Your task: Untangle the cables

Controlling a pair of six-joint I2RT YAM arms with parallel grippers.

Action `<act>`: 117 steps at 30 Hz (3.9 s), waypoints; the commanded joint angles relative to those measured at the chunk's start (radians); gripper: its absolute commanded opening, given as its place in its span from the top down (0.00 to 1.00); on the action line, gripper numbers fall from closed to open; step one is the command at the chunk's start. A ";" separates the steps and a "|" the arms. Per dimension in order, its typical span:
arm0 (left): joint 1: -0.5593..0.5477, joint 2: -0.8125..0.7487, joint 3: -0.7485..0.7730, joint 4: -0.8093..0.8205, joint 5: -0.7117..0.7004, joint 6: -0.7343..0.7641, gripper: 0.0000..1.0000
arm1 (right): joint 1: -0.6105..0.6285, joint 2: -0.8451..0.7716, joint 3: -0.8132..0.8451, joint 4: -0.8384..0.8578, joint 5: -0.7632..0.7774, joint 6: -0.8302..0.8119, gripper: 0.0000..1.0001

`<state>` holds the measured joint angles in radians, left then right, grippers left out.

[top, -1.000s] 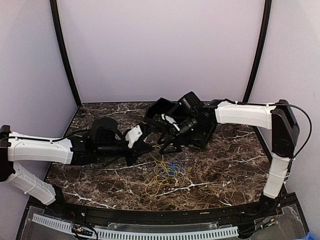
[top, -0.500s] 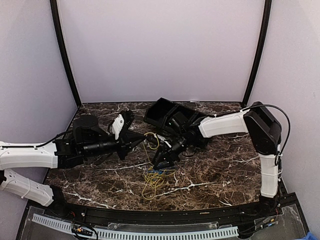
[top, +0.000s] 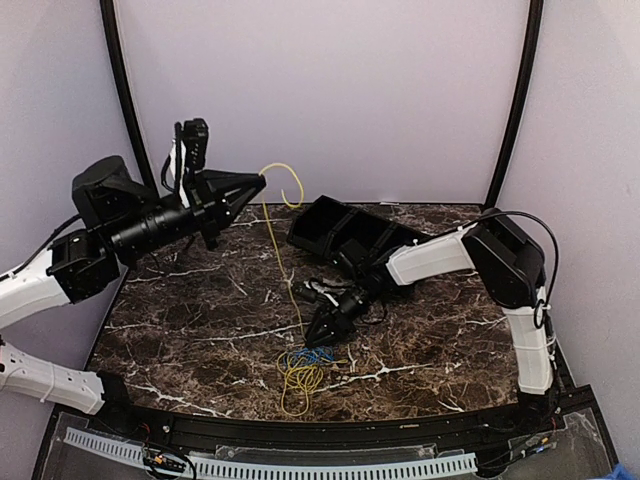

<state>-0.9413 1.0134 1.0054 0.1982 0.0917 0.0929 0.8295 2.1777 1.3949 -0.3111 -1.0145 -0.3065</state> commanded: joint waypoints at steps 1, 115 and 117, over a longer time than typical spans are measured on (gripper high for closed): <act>-0.005 0.001 0.231 -0.030 -0.018 0.076 1.00 | 0.007 0.037 0.015 0.008 0.043 0.017 0.65; 0.342 1.278 0.887 -0.038 -0.132 -0.490 1.00 | -0.662 -0.835 -0.607 -0.003 0.275 -0.219 0.20; 0.342 1.303 0.919 -0.072 -0.162 -0.509 1.00 | -0.661 -0.834 -0.608 -0.003 0.276 -0.220 0.20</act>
<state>-0.6022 2.3039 1.8530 0.1783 -0.0082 -0.3622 0.1738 1.3369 0.7979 -0.3367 -0.7406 -0.5179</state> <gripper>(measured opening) 0.023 0.804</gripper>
